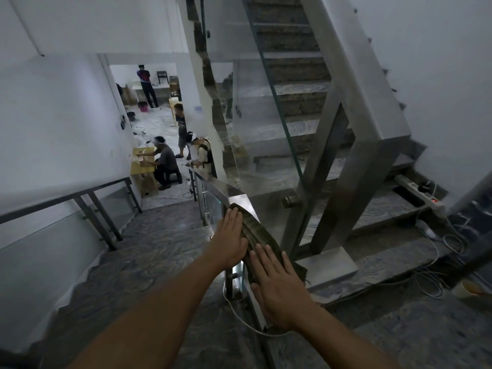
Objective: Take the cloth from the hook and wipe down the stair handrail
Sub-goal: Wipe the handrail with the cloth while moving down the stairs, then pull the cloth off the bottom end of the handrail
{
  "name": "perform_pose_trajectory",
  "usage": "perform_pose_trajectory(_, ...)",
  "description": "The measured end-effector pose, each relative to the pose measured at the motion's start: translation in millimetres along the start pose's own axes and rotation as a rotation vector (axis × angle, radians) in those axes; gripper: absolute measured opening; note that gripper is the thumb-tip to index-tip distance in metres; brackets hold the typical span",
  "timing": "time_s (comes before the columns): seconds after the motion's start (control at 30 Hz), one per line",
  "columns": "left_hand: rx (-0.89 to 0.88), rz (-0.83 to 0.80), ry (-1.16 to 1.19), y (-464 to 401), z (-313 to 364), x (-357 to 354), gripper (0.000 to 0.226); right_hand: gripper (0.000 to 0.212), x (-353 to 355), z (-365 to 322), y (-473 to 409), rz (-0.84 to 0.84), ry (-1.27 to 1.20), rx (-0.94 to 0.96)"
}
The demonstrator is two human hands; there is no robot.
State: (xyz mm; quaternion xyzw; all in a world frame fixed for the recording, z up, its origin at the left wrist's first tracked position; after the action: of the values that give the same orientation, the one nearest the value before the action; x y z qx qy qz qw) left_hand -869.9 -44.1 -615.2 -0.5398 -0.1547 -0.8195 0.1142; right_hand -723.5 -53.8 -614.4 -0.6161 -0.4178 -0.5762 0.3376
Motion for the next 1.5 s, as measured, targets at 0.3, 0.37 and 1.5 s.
perform_pose_trajectory(0.3, -0.088, 0.043, -0.039, 54.4, 26.2, -17.9, 0.082, 0.062, 8.8, 35.5, 56.5, -0.086, -0.064, 0.075)
perform_pose_trajectory(0.37, -0.112, 0.085, -0.007, 69.4, 29.3, -18.4, 0.080, 0.061, 9.2, 51.3, 58.2, -0.067, -0.086, 0.092)
perform_pose_trajectory(1.5, -0.554, -0.226, -0.480, -1.7, 264.2, -91.0, 0.053, 0.038, 41.3, 244.7, 174.4, 0.290, -0.142, -0.308)
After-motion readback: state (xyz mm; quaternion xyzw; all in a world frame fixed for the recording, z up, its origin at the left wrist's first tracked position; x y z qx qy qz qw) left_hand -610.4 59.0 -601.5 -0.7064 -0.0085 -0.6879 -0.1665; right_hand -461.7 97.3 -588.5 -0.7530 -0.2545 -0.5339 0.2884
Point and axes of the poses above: each hand's wrist, its own y-axis away from the middle knuckle, its own x-axis out of the back of the hand, z = x × y, the point moved 7 cm from there along -y, towards the middle knuckle, and after that the axes turned 6 degrees about -z, right-handed, at the moved point
